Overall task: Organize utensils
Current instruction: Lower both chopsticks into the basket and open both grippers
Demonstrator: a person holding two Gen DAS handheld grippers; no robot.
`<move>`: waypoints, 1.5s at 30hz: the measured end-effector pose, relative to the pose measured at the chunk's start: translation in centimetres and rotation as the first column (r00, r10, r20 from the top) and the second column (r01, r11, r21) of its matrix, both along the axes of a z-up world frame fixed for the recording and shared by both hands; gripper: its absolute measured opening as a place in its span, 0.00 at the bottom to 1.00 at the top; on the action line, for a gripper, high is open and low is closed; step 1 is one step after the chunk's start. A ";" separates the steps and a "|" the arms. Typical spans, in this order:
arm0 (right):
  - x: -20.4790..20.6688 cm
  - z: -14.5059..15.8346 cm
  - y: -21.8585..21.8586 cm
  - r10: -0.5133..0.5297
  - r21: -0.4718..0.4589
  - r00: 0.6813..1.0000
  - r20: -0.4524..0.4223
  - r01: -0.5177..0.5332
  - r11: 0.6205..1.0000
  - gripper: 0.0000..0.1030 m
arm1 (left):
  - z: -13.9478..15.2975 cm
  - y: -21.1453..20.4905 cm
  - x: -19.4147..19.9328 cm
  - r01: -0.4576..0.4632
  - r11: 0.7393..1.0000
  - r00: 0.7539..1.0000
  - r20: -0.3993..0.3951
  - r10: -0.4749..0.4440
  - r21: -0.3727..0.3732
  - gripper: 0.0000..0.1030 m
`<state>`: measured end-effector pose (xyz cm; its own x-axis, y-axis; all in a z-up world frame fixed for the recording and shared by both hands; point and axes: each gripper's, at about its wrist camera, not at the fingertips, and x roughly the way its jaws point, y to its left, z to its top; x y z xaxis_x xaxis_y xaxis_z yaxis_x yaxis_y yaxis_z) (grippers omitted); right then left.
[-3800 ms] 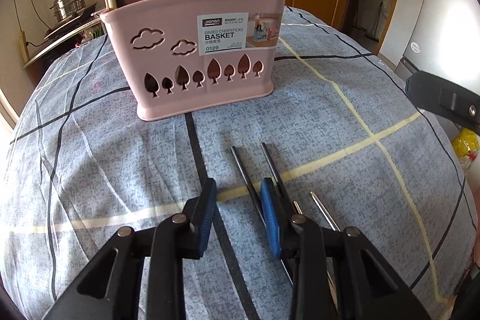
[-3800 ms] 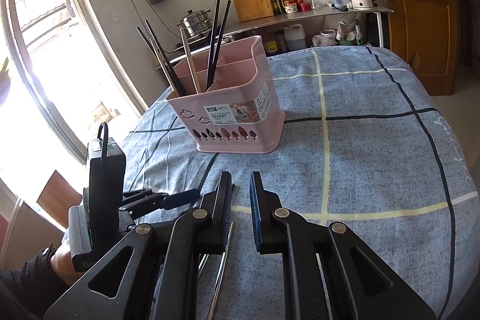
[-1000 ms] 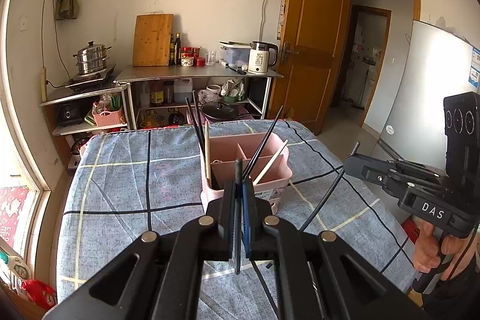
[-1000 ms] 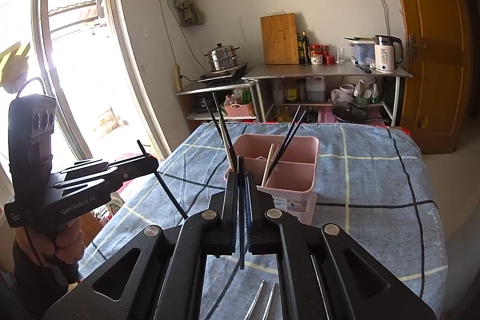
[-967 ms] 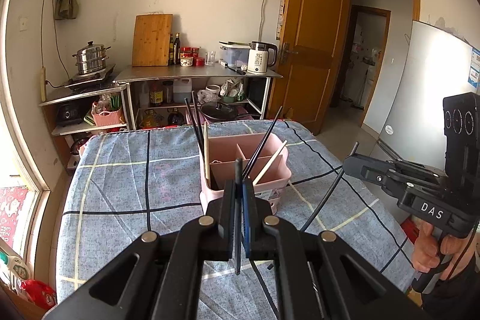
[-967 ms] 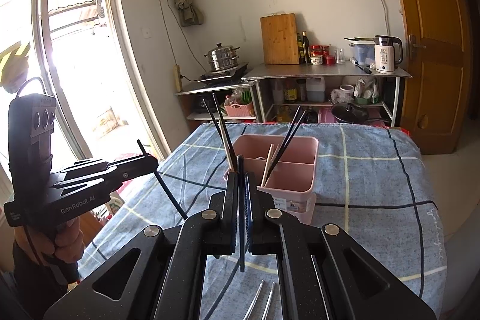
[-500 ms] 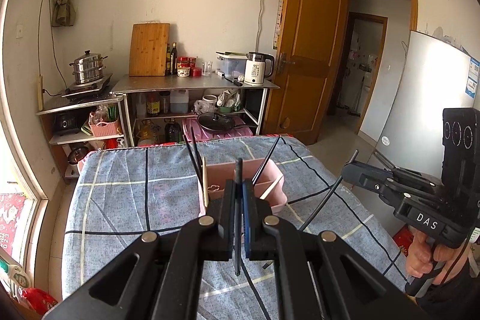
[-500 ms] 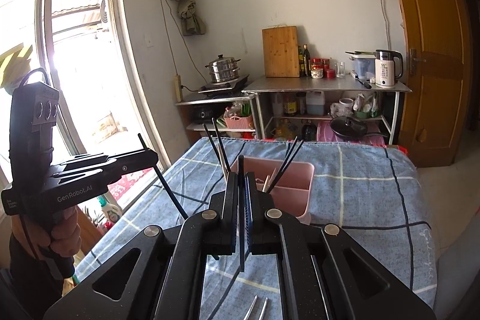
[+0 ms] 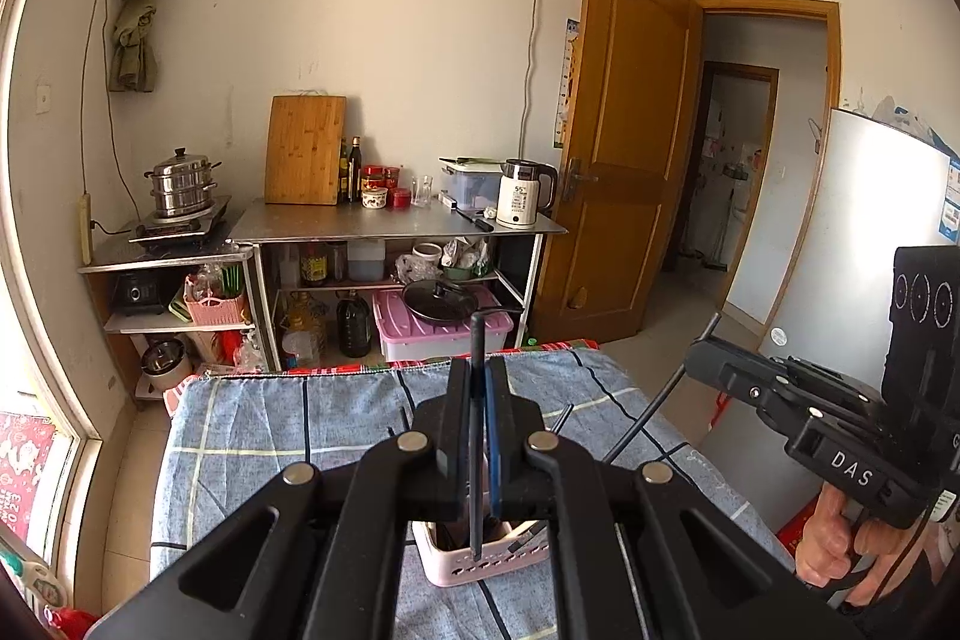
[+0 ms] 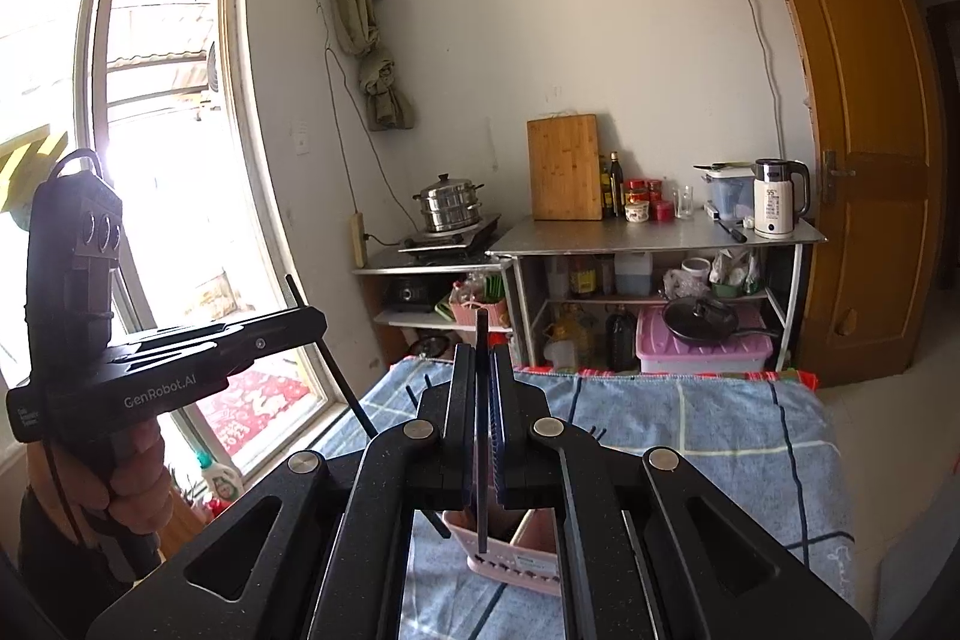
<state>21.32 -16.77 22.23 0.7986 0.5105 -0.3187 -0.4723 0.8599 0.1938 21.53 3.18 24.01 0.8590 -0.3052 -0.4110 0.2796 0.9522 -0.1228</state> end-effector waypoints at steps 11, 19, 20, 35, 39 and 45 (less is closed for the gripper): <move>3.7 -2.5 0.1 -0.029 0.005 0.998 -0.056 0.030 1.000 0.04 | -3.4 0.2 3.6 -0.002 1.000 0.999 -0.039 0.001 -0.007 0.05; 5.2 -5.8 0.4 -0.029 -0.019 0.991 -0.129 0.027 0.999 0.04 | -7.2 0.4 5.1 -0.002 1.000 0.993 -0.118 0.000 -0.019 0.05; 5.3 -6.2 0.4 -0.027 -0.021 0.990 -0.139 0.024 0.999 0.04 | -7.6 0.5 5.3 0.001 1.000 0.992 -0.128 -0.003 -0.021 0.05; 6.3 -9.1 0.7 -0.034 -0.075 0.973 -0.230 0.017 0.997 0.05 | -10.5 0.7 5.8 -0.025 1.000 0.981 -0.191 0.022 -0.016 0.15; 5.9 -8.8 0.1 -0.038 -0.071 0.973 -0.226 0.022 0.997 0.11 | -10.0 1.0 5.2 -0.042 0.999 0.984 -0.172 0.038 -0.019 0.27; 4.2 -7.0 -1.1 -0.044 -0.061 0.983 -0.176 0.034 0.998 0.15 | -8.5 2.2 3.0 -0.065 0.997 0.990 -0.125 0.060 -0.036 0.29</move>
<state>25.52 -17.90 15.24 0.7457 0.4567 -0.4852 -0.4009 0.8891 0.2208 24.54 5.33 15.49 0.8205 -0.2704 -0.5036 0.1996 0.9611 -0.1909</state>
